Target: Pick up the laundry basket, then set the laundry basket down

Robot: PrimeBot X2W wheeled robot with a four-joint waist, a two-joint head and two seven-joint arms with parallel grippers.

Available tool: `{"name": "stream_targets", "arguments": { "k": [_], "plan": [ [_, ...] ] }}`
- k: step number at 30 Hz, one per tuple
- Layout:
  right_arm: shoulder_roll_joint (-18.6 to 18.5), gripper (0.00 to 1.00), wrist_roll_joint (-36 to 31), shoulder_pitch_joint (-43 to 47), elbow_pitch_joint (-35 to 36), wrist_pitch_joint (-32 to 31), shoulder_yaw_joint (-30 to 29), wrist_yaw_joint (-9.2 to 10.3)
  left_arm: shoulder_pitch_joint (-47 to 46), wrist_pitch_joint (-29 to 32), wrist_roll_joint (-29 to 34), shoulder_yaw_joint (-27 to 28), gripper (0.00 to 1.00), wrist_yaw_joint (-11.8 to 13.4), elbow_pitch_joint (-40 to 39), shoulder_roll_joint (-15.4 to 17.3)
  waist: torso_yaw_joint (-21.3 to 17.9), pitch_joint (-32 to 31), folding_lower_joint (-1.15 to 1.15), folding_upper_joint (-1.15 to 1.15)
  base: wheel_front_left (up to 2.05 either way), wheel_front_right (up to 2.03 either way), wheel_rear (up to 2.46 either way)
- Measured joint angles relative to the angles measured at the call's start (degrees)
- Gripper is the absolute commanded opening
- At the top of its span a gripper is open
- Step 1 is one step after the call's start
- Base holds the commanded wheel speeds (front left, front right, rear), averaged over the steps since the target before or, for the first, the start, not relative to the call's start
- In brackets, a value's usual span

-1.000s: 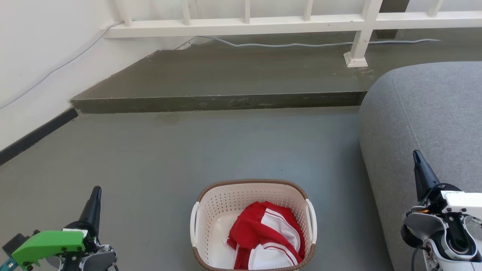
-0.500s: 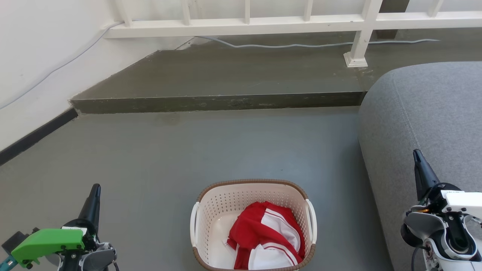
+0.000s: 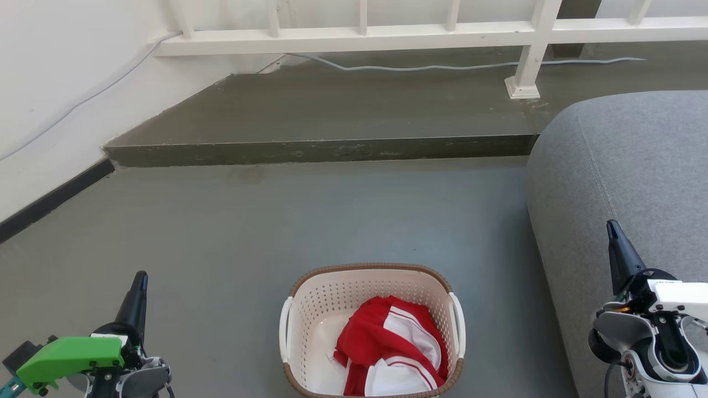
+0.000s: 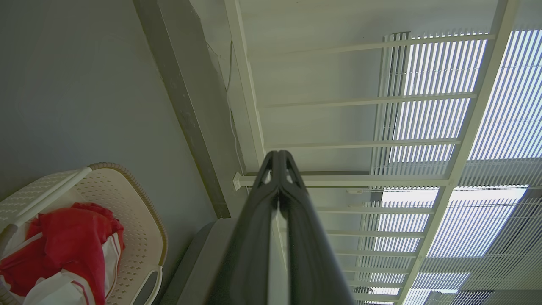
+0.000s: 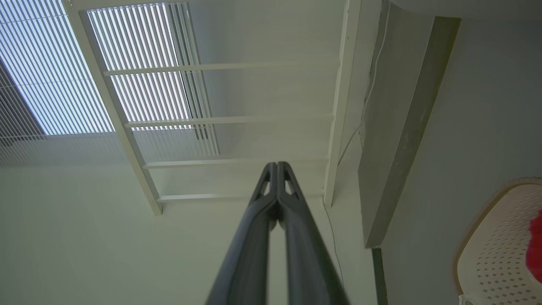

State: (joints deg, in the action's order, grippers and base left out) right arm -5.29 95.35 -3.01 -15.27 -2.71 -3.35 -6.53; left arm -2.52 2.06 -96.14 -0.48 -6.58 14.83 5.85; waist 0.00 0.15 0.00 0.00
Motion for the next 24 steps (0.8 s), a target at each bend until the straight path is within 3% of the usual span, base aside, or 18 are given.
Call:
{"name": "stream_targets", "arguments": {
  "k": [24],
  "plan": [
    [0.0, 0.0, 0.0, 0.0, -0.3, -0.1, -0.1, -0.01, 0.0, 0.3, 0.0, 0.1, 0.0, -0.1, 0.6, -0.2, 0.0, 0.0, 0.0, 0.0, 0.0, 0.0, 0.0]
  ]
}}
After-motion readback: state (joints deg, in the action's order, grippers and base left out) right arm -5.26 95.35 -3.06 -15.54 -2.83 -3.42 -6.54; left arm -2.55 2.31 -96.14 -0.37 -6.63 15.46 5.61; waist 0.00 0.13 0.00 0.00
